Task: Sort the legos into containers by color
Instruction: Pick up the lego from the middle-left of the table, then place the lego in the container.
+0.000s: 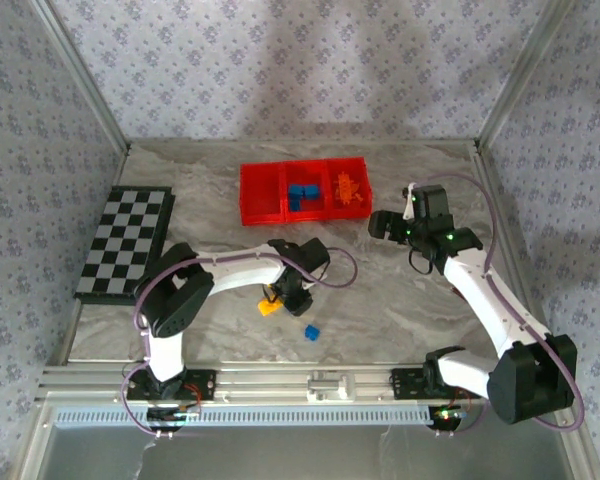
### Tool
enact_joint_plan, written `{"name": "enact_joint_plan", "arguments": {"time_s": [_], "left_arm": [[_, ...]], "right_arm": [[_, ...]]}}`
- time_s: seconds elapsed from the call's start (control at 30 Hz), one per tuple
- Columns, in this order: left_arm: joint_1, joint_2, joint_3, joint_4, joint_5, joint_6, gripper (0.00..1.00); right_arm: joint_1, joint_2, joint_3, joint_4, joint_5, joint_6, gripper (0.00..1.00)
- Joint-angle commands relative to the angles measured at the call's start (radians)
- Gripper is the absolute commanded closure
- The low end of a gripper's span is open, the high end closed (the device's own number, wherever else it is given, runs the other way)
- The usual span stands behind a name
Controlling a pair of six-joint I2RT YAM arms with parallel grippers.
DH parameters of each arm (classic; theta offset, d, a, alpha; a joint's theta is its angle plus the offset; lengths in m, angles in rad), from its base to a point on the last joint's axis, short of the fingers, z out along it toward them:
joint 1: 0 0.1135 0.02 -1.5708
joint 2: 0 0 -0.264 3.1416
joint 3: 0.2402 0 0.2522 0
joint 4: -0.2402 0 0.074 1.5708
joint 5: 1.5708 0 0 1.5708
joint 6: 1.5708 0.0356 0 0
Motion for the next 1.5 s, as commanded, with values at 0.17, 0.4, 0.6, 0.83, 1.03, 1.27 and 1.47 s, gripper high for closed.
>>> {"name": "enact_joint_plan", "arguments": {"time_s": [0.17, 0.4, 0.6, 0.83, 1.03, 1.27, 1.47], "left_arm": [[-0.002, 0.035, 0.034, 0.003, 0.002, 0.002, 0.65], [0.017, -0.036, 0.034, 0.011, -0.01, -0.02, 0.73], [0.075, -0.134, 0.028, 0.053, 0.0, -0.056, 0.75], [0.159, -0.189, 0.064, 0.093, -0.011, -0.087, 0.78], [0.218, -0.162, 0.164, 0.089, -0.044, -0.117, 0.78], [0.279, -0.084, 0.312, 0.119, -0.068, -0.171, 0.78], [0.311, 0.041, 0.455, 0.174, -0.12, -0.215, 0.78]], "right_arm": [[-0.016, -0.031, -0.01, -0.041, -0.008, 0.009, 0.08], [-0.026, -0.04, -0.014, -0.041, -0.011, 0.009, 0.08], [-0.031, -0.039, -0.013, -0.033, -0.009, 0.012, 0.08], [-0.034, -0.042, -0.011, -0.038, -0.009, 0.016, 0.08], [-0.037, -0.053, -0.013, -0.044, -0.013, 0.018, 0.08], [-0.037, -0.051, -0.033, -0.036, -0.029, 0.033, 0.08], [-0.037, -0.055, -0.045, -0.042, -0.036, 0.038, 0.08]]}}
